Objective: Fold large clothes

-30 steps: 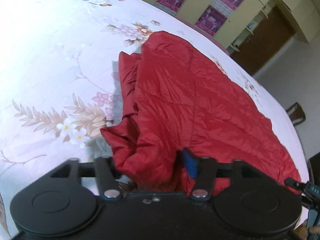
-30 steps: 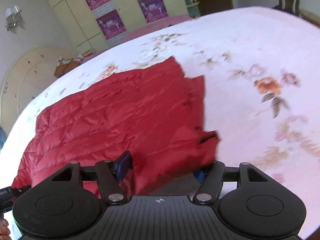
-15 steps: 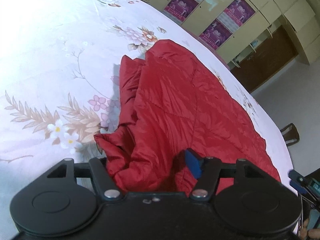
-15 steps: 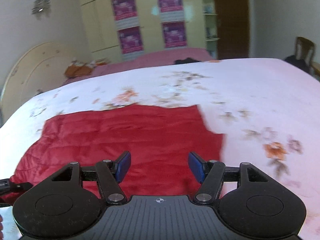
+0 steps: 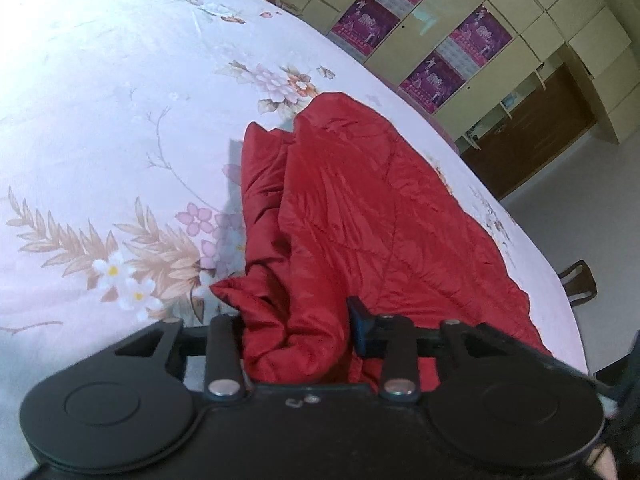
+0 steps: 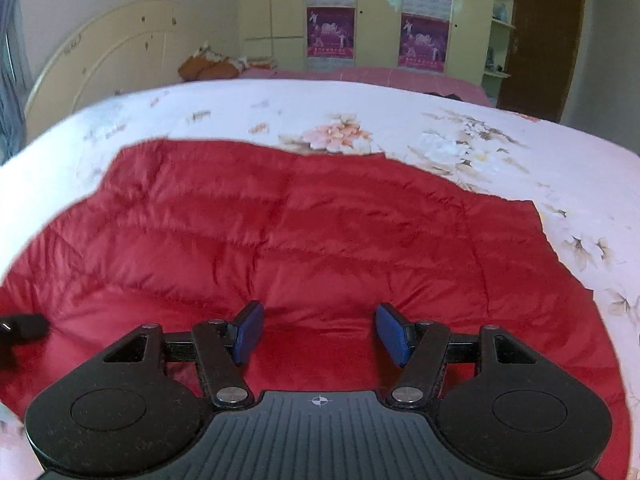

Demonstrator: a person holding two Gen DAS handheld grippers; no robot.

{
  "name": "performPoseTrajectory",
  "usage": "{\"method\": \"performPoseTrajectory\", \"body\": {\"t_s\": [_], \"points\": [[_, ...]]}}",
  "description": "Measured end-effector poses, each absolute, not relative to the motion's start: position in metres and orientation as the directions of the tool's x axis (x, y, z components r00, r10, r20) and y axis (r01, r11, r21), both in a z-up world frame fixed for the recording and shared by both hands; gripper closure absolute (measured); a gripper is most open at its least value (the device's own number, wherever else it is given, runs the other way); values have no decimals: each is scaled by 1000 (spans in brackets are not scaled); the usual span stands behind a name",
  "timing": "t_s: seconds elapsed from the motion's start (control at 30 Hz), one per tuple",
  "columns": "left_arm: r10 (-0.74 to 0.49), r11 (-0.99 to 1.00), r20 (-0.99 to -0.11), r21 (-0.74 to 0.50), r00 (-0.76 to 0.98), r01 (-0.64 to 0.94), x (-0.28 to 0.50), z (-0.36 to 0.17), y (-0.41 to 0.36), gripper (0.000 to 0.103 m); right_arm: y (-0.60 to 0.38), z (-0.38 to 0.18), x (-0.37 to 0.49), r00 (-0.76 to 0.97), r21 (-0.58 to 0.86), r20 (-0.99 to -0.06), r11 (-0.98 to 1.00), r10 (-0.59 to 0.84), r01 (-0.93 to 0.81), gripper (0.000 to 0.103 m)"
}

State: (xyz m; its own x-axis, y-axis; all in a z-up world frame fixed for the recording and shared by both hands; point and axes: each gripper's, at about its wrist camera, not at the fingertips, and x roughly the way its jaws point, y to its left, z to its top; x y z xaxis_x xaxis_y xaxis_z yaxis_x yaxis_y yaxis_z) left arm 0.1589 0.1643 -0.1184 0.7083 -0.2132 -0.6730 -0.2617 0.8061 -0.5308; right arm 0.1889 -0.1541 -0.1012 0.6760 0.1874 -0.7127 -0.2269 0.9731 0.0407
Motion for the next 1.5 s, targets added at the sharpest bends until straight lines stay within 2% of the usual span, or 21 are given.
{"method": "performPoseTrajectory", "body": {"t_s": [0.17,0.43,0.63,0.7,0.9,1.2,1.37,1.5], "points": [[-210,818,-657,-524,724,-238,158,-113,162,78,-148,-108,190,663,-7,-732,972,156,-237,40],[-223,808,-652,-539,724,-237,156,-116,164,78,-150,-91,157,666,0,-727,970,167,-244,40],[-218,818,-661,-525,718,-234,156,-116,163,77,-143,-104,157,639,-23,-754,966,153,-258,40],[-211,818,-675,-518,707,-251,157,-117,163,71,-145,-96,163,632,-4,-758,967,163,-253,40],[-204,789,-690,-536,694,-300,157,-121,164,65,-143,-92,181,645,-6,-745,966,169,-259,40],[-128,826,-654,-486,746,-285,152,-102,146,83,-143,-115,187,625,-9,-756,950,198,-311,40],[-100,878,-606,-427,789,-217,151,-65,122,85,-151,-119,188,621,41,-745,945,245,-324,40],[-126,919,-560,-376,819,-116,155,-30,89,85,-154,-115,193,598,59,-754,935,271,-349,40]]}}
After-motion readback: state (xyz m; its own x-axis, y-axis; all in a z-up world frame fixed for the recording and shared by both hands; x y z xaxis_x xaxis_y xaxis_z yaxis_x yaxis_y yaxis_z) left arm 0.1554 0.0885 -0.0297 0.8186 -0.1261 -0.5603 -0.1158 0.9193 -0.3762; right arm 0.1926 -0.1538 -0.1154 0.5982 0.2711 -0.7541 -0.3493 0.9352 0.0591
